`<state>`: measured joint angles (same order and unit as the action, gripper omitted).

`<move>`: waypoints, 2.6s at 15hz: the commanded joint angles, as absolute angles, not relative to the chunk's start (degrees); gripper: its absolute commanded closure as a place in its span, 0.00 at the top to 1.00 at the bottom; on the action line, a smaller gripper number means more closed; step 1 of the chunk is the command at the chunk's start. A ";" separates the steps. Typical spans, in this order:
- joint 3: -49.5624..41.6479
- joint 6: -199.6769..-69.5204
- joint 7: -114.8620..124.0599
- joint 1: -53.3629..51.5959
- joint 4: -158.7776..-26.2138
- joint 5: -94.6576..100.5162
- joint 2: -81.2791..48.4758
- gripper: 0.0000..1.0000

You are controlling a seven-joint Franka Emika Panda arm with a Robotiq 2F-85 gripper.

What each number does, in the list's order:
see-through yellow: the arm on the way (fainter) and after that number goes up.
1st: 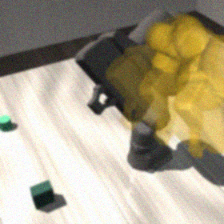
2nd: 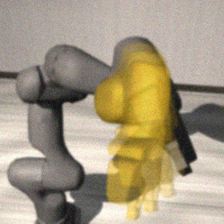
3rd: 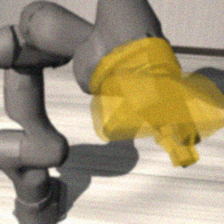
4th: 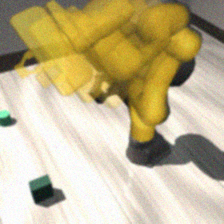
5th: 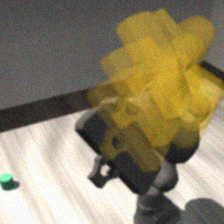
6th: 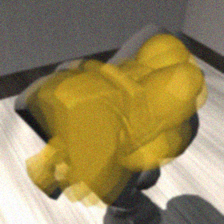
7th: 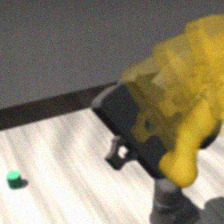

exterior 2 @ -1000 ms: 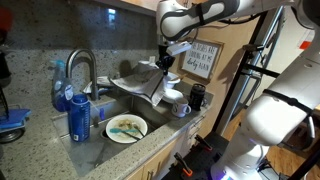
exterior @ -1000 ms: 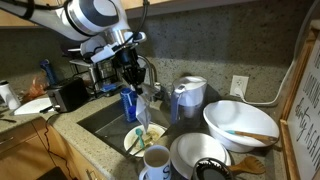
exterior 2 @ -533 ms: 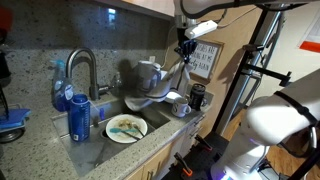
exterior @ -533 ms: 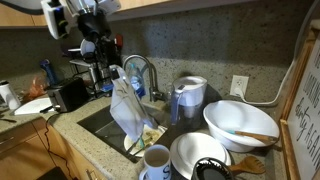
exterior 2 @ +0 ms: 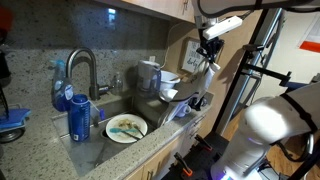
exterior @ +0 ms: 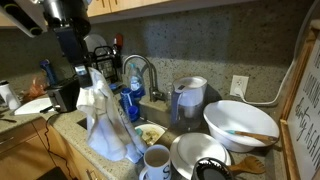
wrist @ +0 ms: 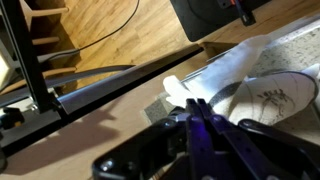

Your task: Take the mug out of the sink, put it on the counter then use the towel to dry it inside

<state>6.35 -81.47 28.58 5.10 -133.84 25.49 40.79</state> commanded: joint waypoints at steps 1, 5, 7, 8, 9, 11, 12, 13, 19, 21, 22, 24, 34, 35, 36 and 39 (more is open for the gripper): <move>5.30 -79.35 31.19 8.28 -137.56 28.52 43.66 0.01; 2.94 -81.76 33.02 10.04 -142.40 30.83 43.60 0.01; 1.68 -83.56 33.69 10.32 -144.04 31.07 42.54 0.01; 1.30 -84.65 33.87 10.48 -144.59 31.55 41.89 0.01; 0.97 -85.58 34.06 10.64 -144.94 31.89 41.36 0.01; 0.45 -87.70 34.83 11.08 -145.04 32.43 39.98 0.01; 0.15 -88.79 35.01 11.30 -145.03 32.75 39.36 0.01; -0.06 -89.92 35.57 11.61 -144.80 33.13 38.59 0.01; -0.86 -98.00 38.62 12.43 -143.86 35.78 33.70 0.01; -0.62 -100.64 39.37 12.19 -142.91 36.23 31.49 0.01; -0.47 -101.86 39.57 12.10 -142.42 36.31 30.46 0.01; -0.10 -104.70 40.07 11.82 -141.45 36.32 28.48 0.01; 0.13 -116.47 38.60 9.22 -141.34 31.80 21.44 0.01; 0.26 -116.59 38.51 9.00 -141.34 31.14 20.97 0.01; 0.43 -116.80 38.66 8.86 -141.60 30.84 20.70 0.01; 0.64 -116.95 39.12 8.60 -142.37 30.72 20.20 0.01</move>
<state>0.13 -116.05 38.68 8.49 -141.76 31.57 20.50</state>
